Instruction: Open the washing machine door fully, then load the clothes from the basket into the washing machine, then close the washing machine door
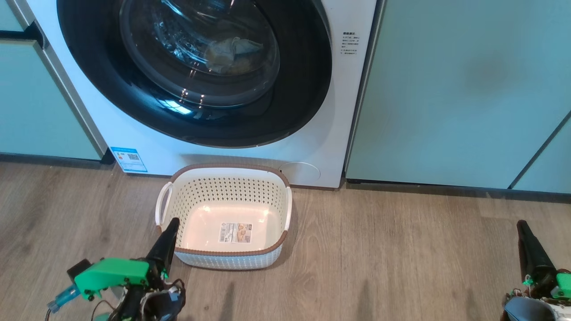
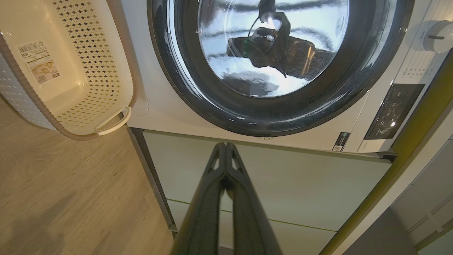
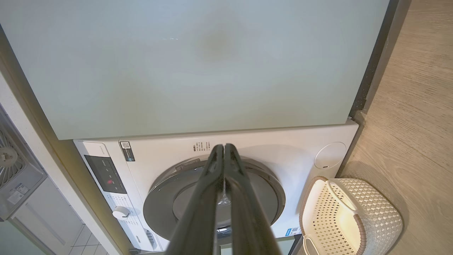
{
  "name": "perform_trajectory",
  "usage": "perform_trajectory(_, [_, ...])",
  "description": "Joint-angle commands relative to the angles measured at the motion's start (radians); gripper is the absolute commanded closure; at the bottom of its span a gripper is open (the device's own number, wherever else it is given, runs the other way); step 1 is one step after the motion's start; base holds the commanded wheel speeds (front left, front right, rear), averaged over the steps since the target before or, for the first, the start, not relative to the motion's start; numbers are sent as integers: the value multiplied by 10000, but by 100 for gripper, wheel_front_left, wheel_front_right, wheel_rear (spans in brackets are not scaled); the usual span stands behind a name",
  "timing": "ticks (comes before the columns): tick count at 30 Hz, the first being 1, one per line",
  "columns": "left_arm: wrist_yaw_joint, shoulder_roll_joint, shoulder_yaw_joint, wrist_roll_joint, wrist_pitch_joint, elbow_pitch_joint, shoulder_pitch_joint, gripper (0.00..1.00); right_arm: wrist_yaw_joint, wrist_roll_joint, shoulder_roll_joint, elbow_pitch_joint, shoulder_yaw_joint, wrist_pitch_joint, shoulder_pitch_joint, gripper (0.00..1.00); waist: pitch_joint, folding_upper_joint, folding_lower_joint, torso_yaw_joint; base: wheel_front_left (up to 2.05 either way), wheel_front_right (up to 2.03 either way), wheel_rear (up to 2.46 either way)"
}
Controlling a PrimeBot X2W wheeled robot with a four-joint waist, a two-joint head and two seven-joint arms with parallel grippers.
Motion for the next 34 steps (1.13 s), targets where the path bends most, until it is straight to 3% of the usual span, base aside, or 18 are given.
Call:
perform_trajectory(1, [-90, 70, 329, -52, 66, -277, -568, 100, -29, -66, -69, -320, 162, 111, -530, 100, 0, 0, 0, 0, 0, 0, 0])
perform_trajectory(34, [-90, 70, 327, -54, 64, -278, -567, 100, -29, -114, -28, -317, 104, 158, -535, 100, 0, 0, 0, 0, 0, 0, 0])
